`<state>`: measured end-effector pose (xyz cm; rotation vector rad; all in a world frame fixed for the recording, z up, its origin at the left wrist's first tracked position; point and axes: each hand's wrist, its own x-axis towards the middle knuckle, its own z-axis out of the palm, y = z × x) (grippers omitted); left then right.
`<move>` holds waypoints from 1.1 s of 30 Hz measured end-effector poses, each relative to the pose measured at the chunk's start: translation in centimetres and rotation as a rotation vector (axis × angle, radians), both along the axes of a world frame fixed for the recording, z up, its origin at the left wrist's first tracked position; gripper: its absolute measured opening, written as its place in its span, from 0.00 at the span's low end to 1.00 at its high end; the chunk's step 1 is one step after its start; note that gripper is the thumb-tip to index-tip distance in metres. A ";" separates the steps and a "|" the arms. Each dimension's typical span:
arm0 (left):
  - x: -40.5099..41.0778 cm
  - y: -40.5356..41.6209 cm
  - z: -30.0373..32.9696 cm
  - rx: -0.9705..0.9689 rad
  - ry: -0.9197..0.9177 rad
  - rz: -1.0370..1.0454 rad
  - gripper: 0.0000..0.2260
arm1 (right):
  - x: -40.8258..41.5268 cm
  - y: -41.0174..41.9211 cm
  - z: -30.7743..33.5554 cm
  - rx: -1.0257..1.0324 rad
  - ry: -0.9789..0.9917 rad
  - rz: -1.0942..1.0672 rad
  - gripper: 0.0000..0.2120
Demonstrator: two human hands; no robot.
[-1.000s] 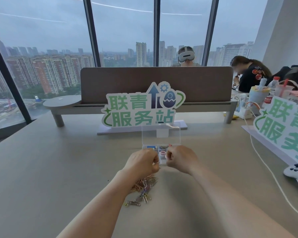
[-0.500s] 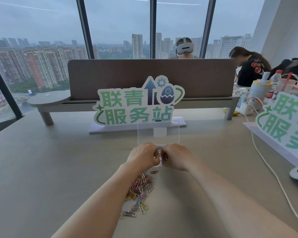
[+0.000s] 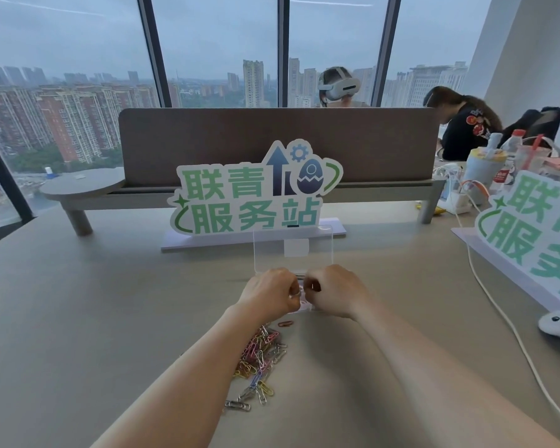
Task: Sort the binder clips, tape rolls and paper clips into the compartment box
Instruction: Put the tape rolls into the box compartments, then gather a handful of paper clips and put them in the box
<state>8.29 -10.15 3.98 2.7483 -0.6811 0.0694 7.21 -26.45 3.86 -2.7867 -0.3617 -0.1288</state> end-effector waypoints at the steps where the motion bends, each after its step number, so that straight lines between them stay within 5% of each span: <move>1: 0.0 -0.1 0.0 0.012 0.004 -0.012 0.08 | -0.1 -0.2 0.0 0.034 -0.020 -0.016 0.08; 17: 0.0 0.3 -0.1 -0.056 0.055 -0.054 0.09 | -1.9 0.0 -0.5 0.136 -0.059 -0.040 0.08; 33: -5.2 7.5 -2.5 -0.150 -0.018 0.185 0.15 | -6.2 5.5 -2.8 0.047 0.000 0.141 0.16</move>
